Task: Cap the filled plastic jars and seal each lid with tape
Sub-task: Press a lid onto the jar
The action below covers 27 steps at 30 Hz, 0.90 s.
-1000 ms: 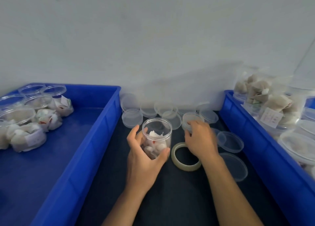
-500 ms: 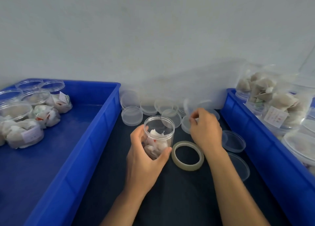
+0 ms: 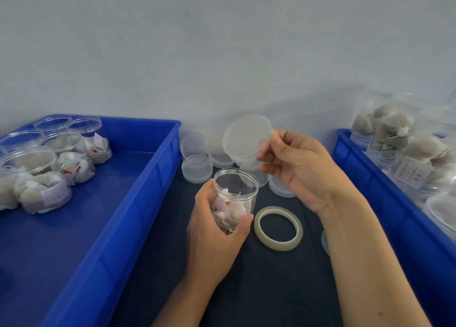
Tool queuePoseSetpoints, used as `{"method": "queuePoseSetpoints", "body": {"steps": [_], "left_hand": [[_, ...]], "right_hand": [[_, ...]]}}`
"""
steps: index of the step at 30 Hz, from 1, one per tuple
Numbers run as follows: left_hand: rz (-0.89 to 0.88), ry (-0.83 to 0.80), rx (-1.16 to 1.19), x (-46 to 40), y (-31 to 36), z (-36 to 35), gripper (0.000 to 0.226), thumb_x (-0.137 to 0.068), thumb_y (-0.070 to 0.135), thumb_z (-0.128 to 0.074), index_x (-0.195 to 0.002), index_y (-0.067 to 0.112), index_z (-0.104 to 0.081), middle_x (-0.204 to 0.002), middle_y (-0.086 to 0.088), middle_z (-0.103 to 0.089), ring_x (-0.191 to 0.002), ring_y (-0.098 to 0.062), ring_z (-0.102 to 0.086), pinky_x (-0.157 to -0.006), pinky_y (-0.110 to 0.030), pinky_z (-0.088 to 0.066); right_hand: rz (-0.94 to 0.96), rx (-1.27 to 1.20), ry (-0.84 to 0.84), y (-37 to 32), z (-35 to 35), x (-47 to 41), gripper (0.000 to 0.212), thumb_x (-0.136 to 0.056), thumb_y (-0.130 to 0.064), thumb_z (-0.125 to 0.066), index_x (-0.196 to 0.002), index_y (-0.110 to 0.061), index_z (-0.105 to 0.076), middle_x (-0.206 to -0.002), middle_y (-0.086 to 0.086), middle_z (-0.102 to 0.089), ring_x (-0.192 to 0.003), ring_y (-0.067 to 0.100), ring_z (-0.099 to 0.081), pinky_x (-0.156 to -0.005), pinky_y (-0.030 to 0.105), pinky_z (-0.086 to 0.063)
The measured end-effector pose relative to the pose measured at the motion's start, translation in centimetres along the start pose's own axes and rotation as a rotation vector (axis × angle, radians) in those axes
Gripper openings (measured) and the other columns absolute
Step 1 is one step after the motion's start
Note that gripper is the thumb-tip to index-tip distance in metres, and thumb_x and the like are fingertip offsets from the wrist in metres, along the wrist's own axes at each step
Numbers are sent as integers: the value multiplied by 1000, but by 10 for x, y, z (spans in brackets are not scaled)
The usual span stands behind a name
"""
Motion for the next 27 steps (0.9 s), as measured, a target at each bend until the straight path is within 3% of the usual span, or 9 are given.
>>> {"method": "queuePoseSetpoints", "body": {"steps": [5,8,13,20,23,27], "left_hand": [[-16,5,-7,-1,1,1,98,-74,55,-85,-152,58,-25,-140,27,-55,-125,0,-60,-83,-14,-54],[-31,-2,-28,-1,3,1,102,-75,54,-85,-154,62,-21,-146,26,-53,-130,-2,-58,-92,-24,-57],[-20,-26,-33,-1,0,0,101,-78,44,-89,-157,55,-28,-150,24,-52,-137,-6,-55,-102,-43,-59],[-19,7,-37,-2,5,3,101,-76,58,-81,-156,66,-18,-152,28,-50,-139,2,-51,-104,-32,-55],[-4,12,-41,-2,2,3,104,-76,61,-79,-158,64,-15,-152,24,-52,-139,-1,-52,-102,-29,-54],[5,1,-43,-2,0,1,110,-75,60,-83,-159,65,-13,-154,28,-48,-141,5,-48,-100,-19,-48]], "right_hand": [[-162,34,-16,27,-2,-3,20,-105,-5,-58,-122,1,-65,-89,11,-70,-72,15,-67,-60,23,-58],[-182,74,-18,32,4,-5,30,-105,-6,-60,-133,-15,-65,-89,11,-71,-72,14,-67,-55,22,-55],[-188,342,-34,36,12,-6,32,-110,-14,-54,-118,-31,-79,-97,5,-75,-80,11,-67,-55,24,-50],[-106,709,-24,31,16,-8,27,-108,-27,-58,-108,-43,-79,-83,-12,-71,-75,0,-65,-71,27,-52],[-84,791,-57,34,11,-8,27,-106,-27,-59,-108,-47,-76,-92,-5,-75,-79,6,-67,-76,32,-58],[-38,867,-54,35,9,-9,27,-105,-28,-61,-108,-52,-74,-98,-10,-73,-92,12,-69,-88,39,-61]]}}
Point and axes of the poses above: each hand's wrist, its own x-axis away from the middle knuckle, its own z-axis out of the back of the hand, y = z × x, the point moved 7 cm from there along -x, towards the middle knuckle
